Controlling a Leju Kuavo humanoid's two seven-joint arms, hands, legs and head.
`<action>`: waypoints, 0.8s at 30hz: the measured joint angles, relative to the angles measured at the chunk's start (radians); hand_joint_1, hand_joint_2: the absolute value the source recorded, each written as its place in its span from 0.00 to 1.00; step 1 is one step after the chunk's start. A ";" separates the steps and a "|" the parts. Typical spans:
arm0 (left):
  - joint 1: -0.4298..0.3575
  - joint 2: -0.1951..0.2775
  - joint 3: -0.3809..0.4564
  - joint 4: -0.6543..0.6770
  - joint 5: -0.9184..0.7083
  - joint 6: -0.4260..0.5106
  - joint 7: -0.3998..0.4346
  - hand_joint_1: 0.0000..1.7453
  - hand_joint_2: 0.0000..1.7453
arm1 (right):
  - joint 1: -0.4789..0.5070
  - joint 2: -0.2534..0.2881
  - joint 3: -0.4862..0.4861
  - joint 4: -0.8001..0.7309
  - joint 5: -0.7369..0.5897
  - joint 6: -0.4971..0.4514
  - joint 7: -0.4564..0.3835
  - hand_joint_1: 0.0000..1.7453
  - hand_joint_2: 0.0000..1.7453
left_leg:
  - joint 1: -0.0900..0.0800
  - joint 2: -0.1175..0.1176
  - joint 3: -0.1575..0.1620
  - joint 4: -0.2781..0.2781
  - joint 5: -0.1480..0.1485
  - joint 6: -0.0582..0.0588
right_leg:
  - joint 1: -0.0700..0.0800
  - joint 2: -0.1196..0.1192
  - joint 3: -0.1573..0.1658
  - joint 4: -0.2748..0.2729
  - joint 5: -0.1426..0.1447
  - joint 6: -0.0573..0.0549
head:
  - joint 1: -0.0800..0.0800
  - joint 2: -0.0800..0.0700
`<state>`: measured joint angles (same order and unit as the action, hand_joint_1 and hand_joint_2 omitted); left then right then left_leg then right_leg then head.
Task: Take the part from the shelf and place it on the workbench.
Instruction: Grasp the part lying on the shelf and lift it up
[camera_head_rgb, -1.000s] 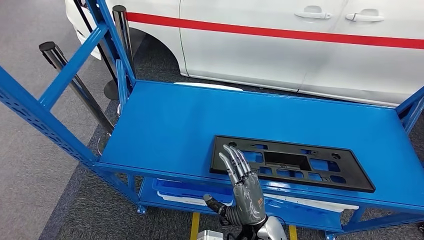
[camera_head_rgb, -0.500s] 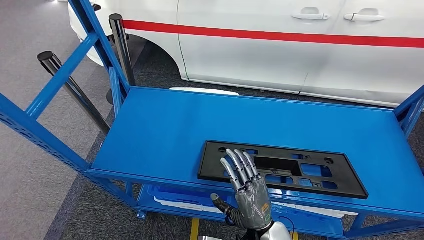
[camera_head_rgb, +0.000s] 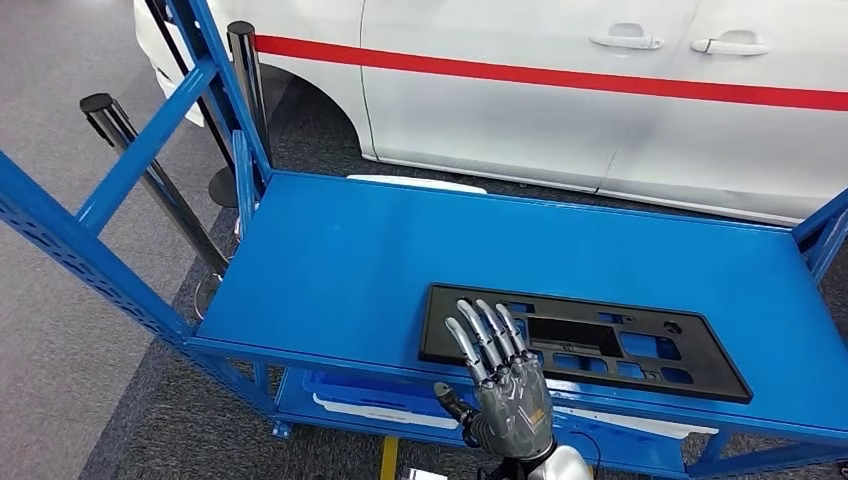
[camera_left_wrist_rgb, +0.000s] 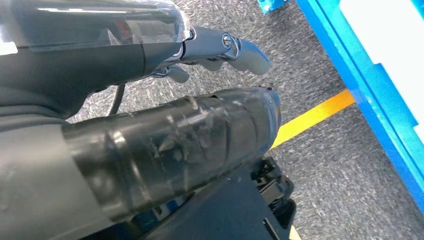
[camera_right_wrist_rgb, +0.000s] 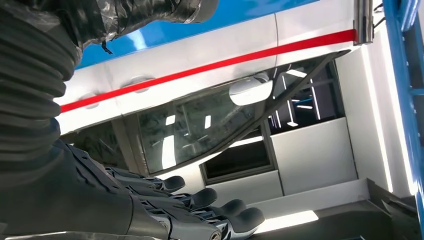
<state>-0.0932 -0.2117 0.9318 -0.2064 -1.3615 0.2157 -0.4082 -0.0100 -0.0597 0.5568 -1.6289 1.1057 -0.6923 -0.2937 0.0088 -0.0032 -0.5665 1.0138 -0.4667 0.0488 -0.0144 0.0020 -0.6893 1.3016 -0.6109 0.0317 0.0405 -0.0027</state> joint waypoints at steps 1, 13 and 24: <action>0.000 0.000 0.000 0.000 0.000 0.000 0.000 0.00 0.00 | 0.001 -0.001 -0.001 0.000 0.000 0.000 0.000 0.00 1.00 | 0.000 -0.001 0.001 0.001 -0.001 -0.001 | -0.001 0.000 0.009 -0.025 0.026 0.000 | 0.000 0.000; 0.000 -0.003 -0.003 0.000 0.003 0.003 0.000 0.00 0.00 | 0.013 -0.021 -0.040 -0.015 0.214 0.000 0.108 0.00 1.00 | 0.000 -0.002 -0.081 0.203 -0.123 -0.046 | 0.004 -0.003 0.126 -0.285 0.136 -0.050 | -0.001 0.000; 0.015 0.001 0.002 0.000 0.028 0.012 -0.008 0.00 0.00 | 0.229 -0.217 -0.246 -0.192 0.317 -0.001 0.261 0.00 1.00 | -0.005 -0.006 0.006 0.009 -0.015 -0.015 | 0.010 -0.004 0.132 -0.271 0.115 -0.020 | 0.000 0.000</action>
<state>-0.0784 -0.2110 0.9340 -0.2064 -1.3334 0.2281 -0.4160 0.2189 -0.2770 0.3109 -1.8205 1.4227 -0.6931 -0.0328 0.0039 -0.0089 -0.5608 1.0230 -0.4814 0.0337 -0.0042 -0.0023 -0.5570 1.0309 -0.4956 0.0114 0.0402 -0.0027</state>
